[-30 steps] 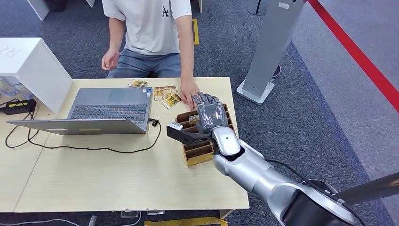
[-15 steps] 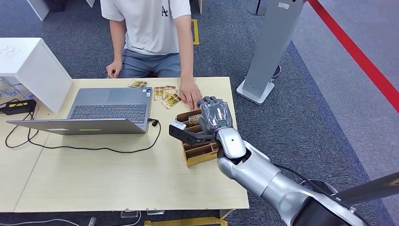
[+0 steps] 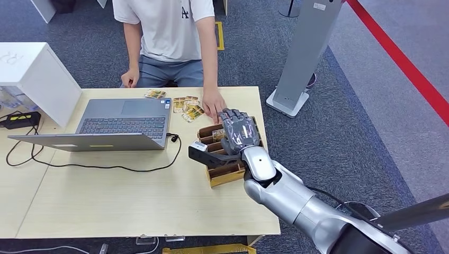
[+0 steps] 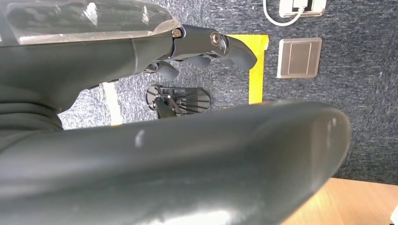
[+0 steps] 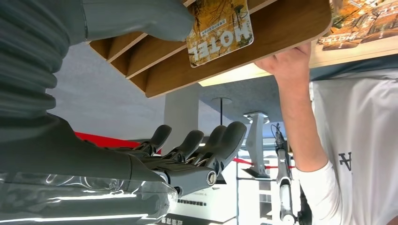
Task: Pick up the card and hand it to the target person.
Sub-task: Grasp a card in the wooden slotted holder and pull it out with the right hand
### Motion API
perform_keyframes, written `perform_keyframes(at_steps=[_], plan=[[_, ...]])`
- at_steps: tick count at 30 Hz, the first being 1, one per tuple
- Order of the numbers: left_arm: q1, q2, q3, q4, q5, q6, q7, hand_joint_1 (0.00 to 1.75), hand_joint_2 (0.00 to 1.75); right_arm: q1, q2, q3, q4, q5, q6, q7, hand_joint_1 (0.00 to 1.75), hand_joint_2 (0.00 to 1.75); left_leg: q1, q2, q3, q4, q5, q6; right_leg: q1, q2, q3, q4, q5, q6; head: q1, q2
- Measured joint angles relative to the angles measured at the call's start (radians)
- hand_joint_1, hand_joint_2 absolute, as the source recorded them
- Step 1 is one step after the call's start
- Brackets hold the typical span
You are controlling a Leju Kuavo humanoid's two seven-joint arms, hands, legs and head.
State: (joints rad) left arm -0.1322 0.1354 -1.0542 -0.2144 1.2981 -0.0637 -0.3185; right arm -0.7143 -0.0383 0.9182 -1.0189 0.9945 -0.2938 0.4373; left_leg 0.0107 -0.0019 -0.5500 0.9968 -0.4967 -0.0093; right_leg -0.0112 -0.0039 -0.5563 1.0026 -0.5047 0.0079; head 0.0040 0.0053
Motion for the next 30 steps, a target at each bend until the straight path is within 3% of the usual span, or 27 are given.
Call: perform_keyframes(at_steps=[10,15,30], plan=[[-0.001,0.0,0.0,0.0,-0.005,0.0,0.0,0.0,0.0,0.0,0.014,0.001,0.014,-0.008,-0.002,-0.01,0.74,1.75,0.0,0.0,0.0,0.0,0.0,0.0,0.0,0.0,0.0,0.0,0.0,0.0,0.001,0.0],[-0.001,0.0,0.0,0.0,-0.005,-0.001,0.0,0.0,0.0,0.0,0.015,0.001,0.023,-0.009,-0.002,-0.01,0.65,1.75,0.0,0.0,0.0,0.0,0.0,0.0,0.0,0.0,0.0,0.0,0.0,0.0,0.0,0.0],[-0.001,0.0,-0.002,0.0,-0.006,-0.001,0.0,0.0,0.0,0.001,0.015,0.001,0.053,-0.016,-0.008,-0.01,0.78,1.75,0.0,0.0,0.0,0.0,0.0,0.0,0.0,0.0,0.0,0.0,0.0,0.0,0.0,0.0]])
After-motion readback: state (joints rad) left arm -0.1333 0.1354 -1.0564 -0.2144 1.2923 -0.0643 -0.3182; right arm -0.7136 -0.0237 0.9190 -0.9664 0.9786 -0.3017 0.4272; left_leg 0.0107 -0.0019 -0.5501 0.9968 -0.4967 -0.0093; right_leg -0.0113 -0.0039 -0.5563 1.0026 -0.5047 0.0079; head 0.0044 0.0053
